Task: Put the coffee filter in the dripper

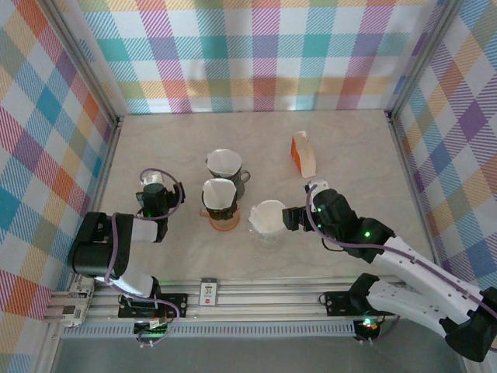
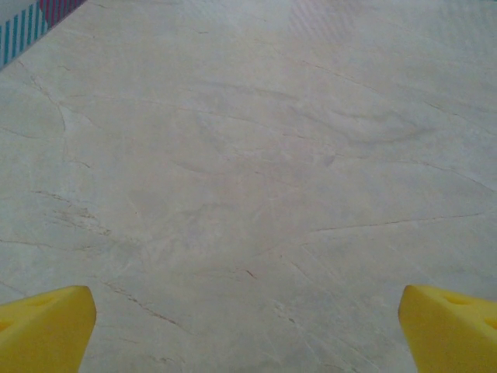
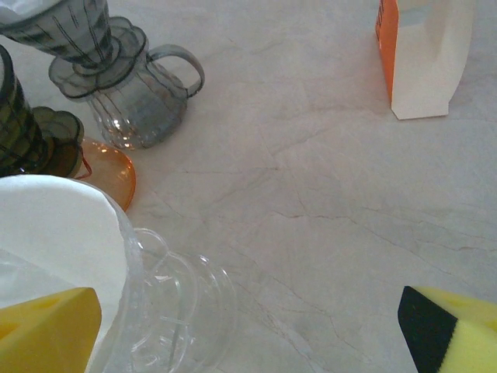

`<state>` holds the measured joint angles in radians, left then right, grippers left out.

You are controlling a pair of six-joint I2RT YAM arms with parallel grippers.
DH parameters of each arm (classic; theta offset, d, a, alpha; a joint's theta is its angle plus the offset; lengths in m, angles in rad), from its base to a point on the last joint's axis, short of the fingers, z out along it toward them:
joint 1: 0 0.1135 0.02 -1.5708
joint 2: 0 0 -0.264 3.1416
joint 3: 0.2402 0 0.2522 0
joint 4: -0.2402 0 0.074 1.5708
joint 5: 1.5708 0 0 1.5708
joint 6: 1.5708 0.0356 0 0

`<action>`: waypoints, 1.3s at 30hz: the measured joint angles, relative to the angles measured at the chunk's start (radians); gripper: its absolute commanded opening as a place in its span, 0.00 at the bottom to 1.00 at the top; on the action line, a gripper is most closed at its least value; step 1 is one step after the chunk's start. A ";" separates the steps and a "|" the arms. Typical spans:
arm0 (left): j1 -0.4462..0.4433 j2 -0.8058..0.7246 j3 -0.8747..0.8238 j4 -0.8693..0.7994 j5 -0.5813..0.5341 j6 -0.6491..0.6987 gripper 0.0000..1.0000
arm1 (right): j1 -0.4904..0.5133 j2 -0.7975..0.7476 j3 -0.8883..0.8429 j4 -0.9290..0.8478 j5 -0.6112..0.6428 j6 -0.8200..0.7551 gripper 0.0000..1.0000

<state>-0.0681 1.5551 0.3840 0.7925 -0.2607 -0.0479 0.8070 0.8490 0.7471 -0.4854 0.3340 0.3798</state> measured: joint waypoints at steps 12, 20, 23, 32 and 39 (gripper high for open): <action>-0.021 0.000 0.000 0.004 -0.003 0.016 1.00 | -0.008 0.045 0.002 0.016 0.183 0.026 0.99; -0.021 0.000 0.000 0.004 -0.003 0.016 1.00 | -0.140 0.042 -0.025 0.143 0.240 -0.135 0.99; -0.021 0.000 0.000 0.004 -0.003 0.016 1.00 | -0.251 0.042 -0.100 0.285 0.241 -0.235 0.99; -0.021 0.000 0.000 0.005 -0.003 0.016 1.00 | -0.571 0.286 -0.323 0.740 0.067 -0.362 0.99; -0.021 0.000 0.000 0.008 -0.003 0.016 1.00 | -0.628 0.591 -0.308 0.985 -0.013 -0.414 0.99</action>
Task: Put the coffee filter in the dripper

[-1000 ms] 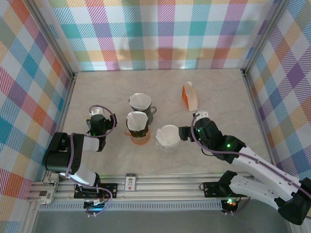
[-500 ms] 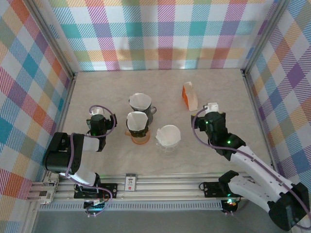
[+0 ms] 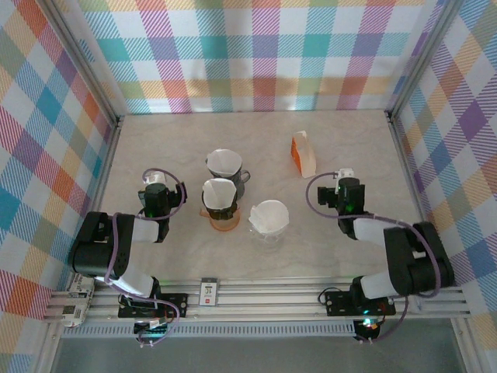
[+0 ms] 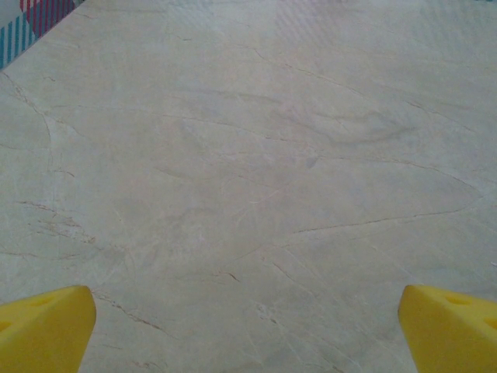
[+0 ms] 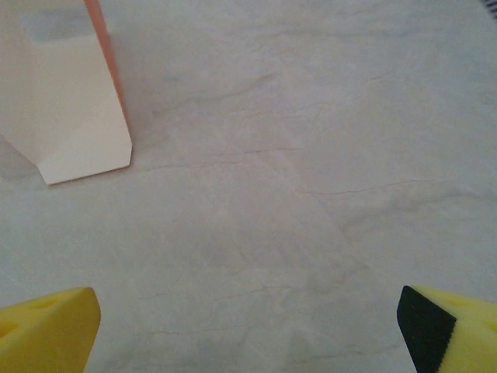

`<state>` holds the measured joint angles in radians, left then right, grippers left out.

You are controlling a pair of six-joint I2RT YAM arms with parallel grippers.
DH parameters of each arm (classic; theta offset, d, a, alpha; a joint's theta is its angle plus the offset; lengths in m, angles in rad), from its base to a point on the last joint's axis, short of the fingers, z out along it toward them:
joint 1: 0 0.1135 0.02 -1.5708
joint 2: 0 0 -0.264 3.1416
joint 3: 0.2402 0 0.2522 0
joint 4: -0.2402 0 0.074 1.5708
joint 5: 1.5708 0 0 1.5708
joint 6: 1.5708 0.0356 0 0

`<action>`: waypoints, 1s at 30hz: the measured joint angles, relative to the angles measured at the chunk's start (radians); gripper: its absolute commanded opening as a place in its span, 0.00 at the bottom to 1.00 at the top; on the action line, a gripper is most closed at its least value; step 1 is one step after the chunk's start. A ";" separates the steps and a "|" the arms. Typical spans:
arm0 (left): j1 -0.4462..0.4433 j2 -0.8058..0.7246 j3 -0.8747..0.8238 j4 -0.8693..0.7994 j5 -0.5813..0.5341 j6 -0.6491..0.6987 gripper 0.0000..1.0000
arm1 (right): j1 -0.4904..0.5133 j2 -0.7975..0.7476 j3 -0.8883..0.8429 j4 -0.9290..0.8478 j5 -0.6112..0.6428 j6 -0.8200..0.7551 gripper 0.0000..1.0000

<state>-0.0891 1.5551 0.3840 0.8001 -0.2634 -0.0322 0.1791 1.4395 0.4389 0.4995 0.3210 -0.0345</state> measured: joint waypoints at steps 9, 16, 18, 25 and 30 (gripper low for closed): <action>0.000 0.000 0.000 0.000 0.000 0.000 1.00 | -0.126 0.064 0.047 0.101 -0.168 0.010 0.99; 0.000 0.000 0.000 0.000 -0.007 0.000 1.00 | -0.154 0.065 0.051 0.113 -0.253 0.026 0.99; 0.000 0.000 0.000 0.000 -0.007 0.000 1.00 | -0.157 0.068 0.040 0.146 -0.278 0.027 0.99; 0.000 0.000 0.000 0.000 -0.007 0.000 1.00 | -0.170 0.095 -0.024 0.253 -0.323 0.027 0.99; 0.000 0.000 0.000 0.000 -0.007 0.000 1.00 | -0.170 0.095 -0.027 0.288 -0.308 0.035 0.99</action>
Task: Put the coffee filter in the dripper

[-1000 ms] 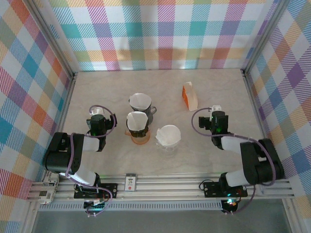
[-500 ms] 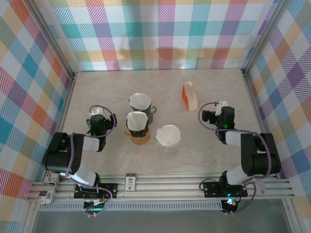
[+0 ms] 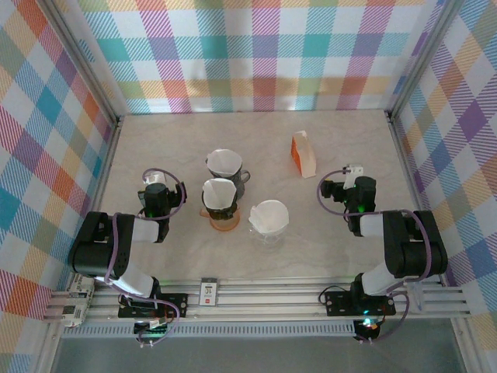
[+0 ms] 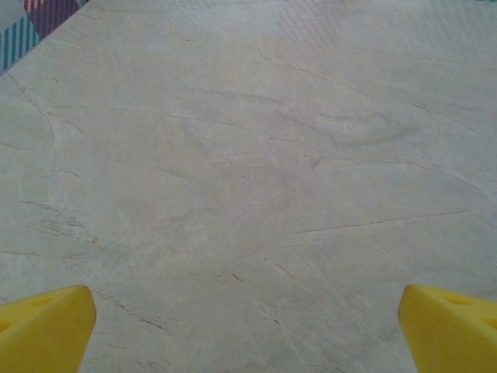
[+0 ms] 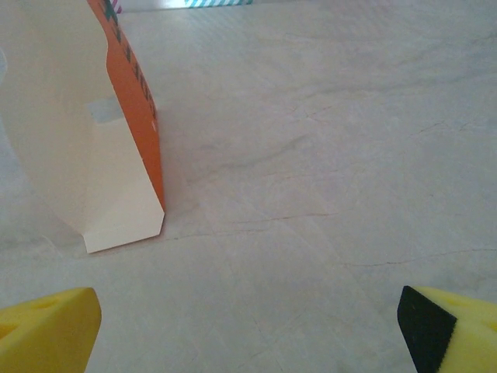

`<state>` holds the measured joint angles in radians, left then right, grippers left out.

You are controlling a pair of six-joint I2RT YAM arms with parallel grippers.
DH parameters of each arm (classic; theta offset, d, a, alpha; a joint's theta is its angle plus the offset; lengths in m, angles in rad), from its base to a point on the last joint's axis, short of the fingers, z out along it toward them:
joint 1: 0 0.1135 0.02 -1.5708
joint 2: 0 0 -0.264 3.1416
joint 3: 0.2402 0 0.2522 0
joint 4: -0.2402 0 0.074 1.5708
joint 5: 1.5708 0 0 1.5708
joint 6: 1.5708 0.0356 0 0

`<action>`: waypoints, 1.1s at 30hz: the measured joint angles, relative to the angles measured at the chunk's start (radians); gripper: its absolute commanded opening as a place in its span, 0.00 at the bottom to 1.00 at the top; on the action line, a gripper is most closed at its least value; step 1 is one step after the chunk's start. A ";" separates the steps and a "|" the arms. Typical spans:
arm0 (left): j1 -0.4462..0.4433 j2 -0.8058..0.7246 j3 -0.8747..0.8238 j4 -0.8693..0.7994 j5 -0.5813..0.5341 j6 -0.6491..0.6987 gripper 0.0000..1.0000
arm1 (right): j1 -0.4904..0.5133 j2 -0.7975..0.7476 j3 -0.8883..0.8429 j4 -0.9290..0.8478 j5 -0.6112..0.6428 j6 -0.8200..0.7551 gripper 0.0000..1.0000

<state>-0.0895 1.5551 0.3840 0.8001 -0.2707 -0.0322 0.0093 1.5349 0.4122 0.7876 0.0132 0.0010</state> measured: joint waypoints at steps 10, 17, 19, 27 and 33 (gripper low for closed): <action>0.000 0.000 0.000 0.000 0.000 0.000 1.00 | 0.006 0.000 -0.001 0.020 0.045 0.010 0.99; 0.000 0.000 0.000 0.000 0.000 0.000 1.00 | 0.006 0.000 -0.001 0.024 0.050 0.010 0.99; 0.000 0.000 0.000 0.000 0.000 0.000 1.00 | 0.006 0.000 -0.001 0.024 0.050 0.010 0.99; 0.000 0.000 0.000 0.000 0.000 0.000 1.00 | 0.006 0.000 -0.001 0.025 0.050 0.010 0.99; 0.000 0.000 0.000 0.000 0.000 0.000 1.00 | 0.006 0.000 -0.001 0.025 0.050 0.010 0.99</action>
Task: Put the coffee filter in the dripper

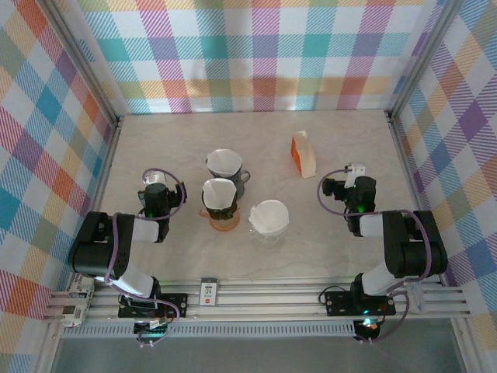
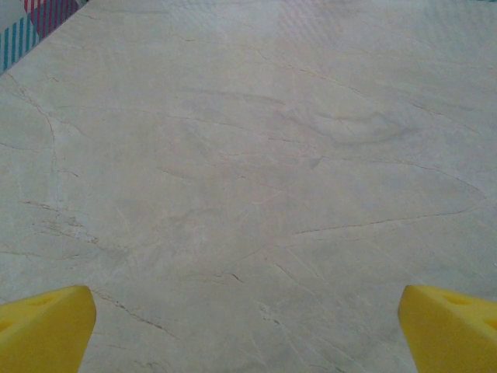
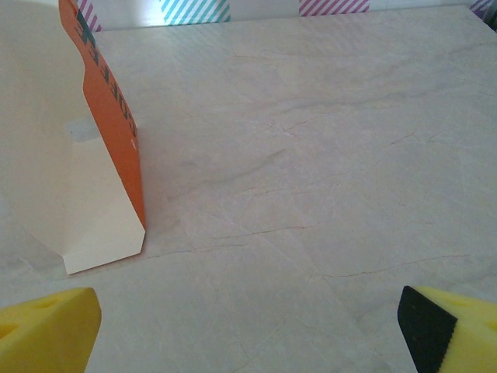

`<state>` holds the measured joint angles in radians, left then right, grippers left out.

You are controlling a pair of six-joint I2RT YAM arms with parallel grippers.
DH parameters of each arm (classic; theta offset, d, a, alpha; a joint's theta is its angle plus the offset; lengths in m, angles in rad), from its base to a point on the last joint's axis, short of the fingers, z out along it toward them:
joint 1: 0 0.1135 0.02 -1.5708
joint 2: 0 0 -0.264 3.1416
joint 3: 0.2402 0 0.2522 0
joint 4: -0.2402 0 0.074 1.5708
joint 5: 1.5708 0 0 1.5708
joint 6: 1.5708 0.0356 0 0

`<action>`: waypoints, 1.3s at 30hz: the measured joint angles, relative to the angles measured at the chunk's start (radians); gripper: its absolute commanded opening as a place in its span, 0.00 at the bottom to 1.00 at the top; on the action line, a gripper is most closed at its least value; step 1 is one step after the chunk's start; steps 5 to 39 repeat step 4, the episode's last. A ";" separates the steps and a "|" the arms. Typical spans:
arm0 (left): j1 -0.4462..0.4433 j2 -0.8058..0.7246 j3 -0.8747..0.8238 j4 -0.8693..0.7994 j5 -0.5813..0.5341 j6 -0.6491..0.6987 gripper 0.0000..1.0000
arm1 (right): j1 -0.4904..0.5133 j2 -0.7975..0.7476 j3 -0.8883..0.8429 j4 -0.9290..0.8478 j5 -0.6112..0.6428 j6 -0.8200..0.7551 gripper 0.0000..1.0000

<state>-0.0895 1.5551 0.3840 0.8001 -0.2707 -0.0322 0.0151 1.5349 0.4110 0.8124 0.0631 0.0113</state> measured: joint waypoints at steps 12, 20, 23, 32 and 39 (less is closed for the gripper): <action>0.000 0.000 0.000 0.000 0.000 0.000 1.00 | 0.000 0.000 0.000 0.000 0.000 0.000 0.99; 0.000 0.000 0.000 0.000 0.000 0.000 1.00 | 0.000 0.000 0.000 0.000 0.000 0.000 0.99; 0.000 0.000 0.000 0.000 0.000 0.000 1.00 | 0.000 0.000 0.000 0.000 0.000 0.000 0.99; 0.000 0.000 0.000 0.000 0.000 0.000 1.00 | 0.000 0.000 0.000 0.000 0.000 0.000 0.99; 0.000 0.000 0.000 0.000 0.000 0.000 1.00 | 0.000 0.000 0.000 0.000 0.000 0.000 0.99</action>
